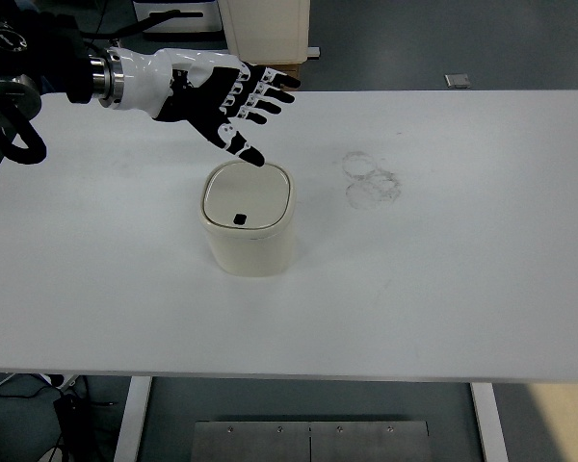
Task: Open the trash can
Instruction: 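Raise the left hand and move it over the trash can lid, then lower the left hand fingers onto the lid's front edge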
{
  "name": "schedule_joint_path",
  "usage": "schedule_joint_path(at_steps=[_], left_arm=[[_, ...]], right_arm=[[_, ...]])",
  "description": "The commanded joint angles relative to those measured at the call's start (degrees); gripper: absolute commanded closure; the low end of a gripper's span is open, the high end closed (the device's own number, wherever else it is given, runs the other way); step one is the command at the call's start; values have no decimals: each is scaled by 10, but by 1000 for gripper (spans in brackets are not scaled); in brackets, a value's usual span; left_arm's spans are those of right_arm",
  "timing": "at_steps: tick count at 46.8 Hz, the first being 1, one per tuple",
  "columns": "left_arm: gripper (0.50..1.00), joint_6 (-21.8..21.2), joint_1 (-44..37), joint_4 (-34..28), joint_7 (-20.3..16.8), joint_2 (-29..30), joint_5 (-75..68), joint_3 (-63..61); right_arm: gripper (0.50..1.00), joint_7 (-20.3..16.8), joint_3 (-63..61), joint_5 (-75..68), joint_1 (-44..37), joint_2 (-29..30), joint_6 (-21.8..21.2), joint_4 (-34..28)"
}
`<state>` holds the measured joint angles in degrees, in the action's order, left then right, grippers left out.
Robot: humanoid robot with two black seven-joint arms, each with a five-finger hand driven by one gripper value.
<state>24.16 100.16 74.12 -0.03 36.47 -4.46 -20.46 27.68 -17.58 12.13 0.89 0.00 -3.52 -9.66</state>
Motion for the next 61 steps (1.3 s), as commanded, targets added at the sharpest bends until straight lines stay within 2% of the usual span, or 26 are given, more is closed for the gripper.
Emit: schedule_joint_path(at_steps=[1, 7, 15, 28, 35, 61], left_arm=[[500, 24, 9, 9, 13, -1, -18, -7], [500, 40, 14, 18, 33, 0, -73, -13], [500, 108, 33, 17, 36, 8, -129, -13], [500, 108, 62, 18, 37, 23, -175, -27], [500, 108, 58, 18, 37, 15, -179, -74], [500, 108, 36, 23, 37, -15, -180, -72]], right_arm=[[509, 0, 0, 0, 0, 0, 0, 0], [509, 0, 0, 0, 1, 0, 0, 0], [509, 0, 0, 0, 0, 0, 0, 0], [509, 0, 0, 0, 1, 0, 0, 0], [509, 0, 0, 0, 1, 0, 0, 0], [509, 0, 0, 0, 0, 0, 0, 0]])
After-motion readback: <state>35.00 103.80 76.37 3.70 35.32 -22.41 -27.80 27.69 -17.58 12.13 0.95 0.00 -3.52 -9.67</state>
